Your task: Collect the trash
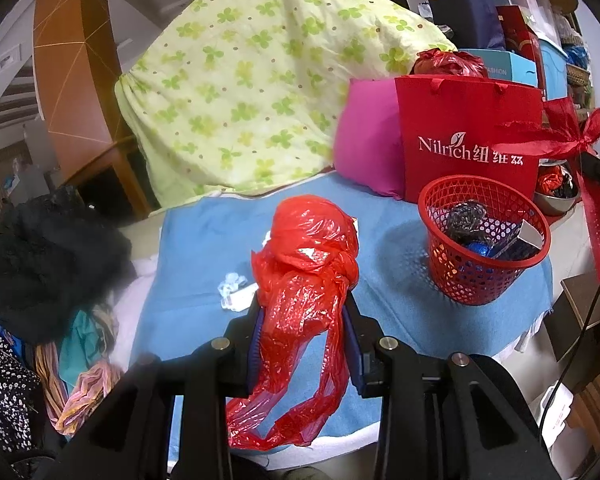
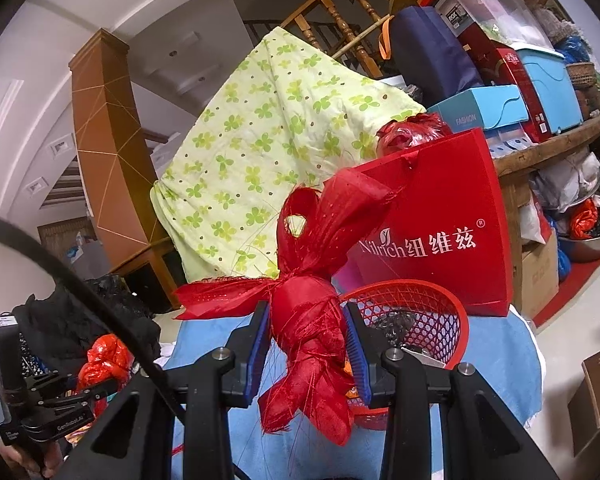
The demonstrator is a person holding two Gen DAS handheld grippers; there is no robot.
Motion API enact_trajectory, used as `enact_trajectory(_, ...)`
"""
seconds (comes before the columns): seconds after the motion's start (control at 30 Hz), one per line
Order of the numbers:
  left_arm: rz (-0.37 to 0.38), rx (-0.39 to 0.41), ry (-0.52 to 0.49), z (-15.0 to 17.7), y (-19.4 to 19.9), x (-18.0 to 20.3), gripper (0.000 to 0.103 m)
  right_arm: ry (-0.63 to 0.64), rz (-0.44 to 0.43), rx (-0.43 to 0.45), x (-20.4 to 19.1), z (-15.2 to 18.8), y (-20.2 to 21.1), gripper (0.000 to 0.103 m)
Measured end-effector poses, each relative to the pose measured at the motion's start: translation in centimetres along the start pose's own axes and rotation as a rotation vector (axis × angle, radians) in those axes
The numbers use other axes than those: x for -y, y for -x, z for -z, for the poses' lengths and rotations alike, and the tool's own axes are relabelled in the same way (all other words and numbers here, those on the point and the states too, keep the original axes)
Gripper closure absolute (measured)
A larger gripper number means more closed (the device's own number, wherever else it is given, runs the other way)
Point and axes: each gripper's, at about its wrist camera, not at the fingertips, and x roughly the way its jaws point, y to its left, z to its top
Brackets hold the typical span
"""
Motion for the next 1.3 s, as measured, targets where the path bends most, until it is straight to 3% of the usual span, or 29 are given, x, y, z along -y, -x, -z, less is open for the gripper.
enact_trajectory(1.3, 0.036, -0.065, -0.037, 0.2, -2.4, 0.9, 0.066, -0.054, 0.030, -0.019, 1.8, 0.7, 0.0, 0.063)
